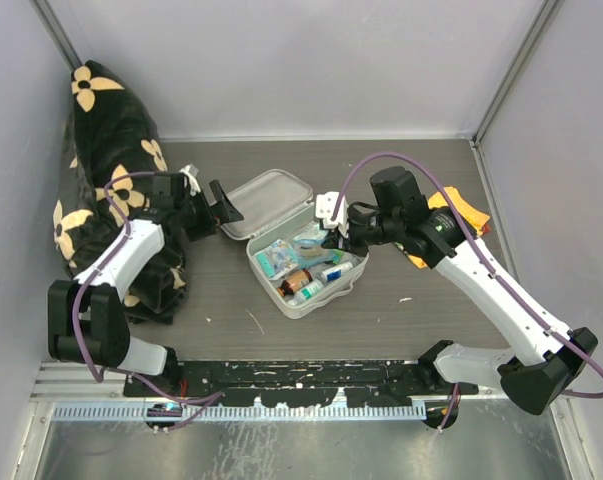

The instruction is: Organize the medicine kit

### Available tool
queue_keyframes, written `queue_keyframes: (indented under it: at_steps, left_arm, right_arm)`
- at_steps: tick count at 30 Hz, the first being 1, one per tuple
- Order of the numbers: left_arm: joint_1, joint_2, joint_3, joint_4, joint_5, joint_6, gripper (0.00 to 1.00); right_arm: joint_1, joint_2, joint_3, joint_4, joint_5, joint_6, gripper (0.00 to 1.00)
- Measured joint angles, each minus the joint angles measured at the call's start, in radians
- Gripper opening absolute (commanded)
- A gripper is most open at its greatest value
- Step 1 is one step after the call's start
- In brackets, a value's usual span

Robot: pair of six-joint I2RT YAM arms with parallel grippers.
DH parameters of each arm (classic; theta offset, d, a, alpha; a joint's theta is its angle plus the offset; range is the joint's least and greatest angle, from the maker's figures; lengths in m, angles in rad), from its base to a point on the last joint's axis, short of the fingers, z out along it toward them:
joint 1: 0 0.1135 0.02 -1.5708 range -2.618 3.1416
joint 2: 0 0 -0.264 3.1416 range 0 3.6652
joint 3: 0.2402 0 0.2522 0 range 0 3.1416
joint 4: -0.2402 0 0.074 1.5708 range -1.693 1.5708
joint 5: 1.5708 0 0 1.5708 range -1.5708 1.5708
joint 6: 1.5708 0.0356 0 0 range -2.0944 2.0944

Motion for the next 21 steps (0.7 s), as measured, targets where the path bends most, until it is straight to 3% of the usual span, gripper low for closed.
queue_keyframes:
  at_steps: [21]
  left_arm:
    - [0.033, 0.227, -0.023, 0.127, 0.004, -0.167, 0.98]
  right_arm:
    - [0.0, 0.001, -0.043, 0.024, 0.017, 0.002, 0.01]
